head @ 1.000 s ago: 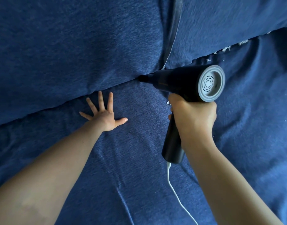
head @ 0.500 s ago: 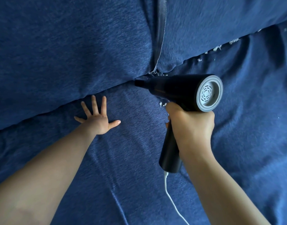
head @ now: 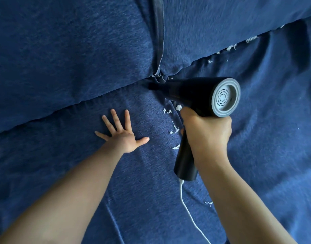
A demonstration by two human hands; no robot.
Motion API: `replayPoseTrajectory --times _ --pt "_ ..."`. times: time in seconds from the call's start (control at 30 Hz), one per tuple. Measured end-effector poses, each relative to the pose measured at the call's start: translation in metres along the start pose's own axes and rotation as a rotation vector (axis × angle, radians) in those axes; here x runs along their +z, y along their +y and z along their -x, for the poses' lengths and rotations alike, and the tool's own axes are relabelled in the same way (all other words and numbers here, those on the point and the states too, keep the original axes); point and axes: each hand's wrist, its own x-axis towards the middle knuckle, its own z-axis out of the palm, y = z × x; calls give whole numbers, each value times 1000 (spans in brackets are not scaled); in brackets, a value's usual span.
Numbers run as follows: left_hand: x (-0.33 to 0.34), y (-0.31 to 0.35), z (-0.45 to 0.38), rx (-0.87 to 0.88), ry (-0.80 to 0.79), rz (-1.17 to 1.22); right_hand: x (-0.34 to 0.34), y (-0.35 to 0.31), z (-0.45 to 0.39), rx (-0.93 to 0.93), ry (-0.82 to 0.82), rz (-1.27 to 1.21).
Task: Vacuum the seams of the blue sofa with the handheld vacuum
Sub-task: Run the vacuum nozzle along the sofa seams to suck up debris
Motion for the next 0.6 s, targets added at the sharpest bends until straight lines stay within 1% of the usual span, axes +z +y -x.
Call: replayPoseTrajectory --times 0.1,0.33,0.6 --pt "3 0 -1 -4 15 -7 -4 1 -7 -7 -12 -6" --pt "3 3 1 -25 22 1 -33 -2 -30 -101 -22 38" --pt "6 2 3 -12 61 7 -65 -4 -53 -183 10 44"
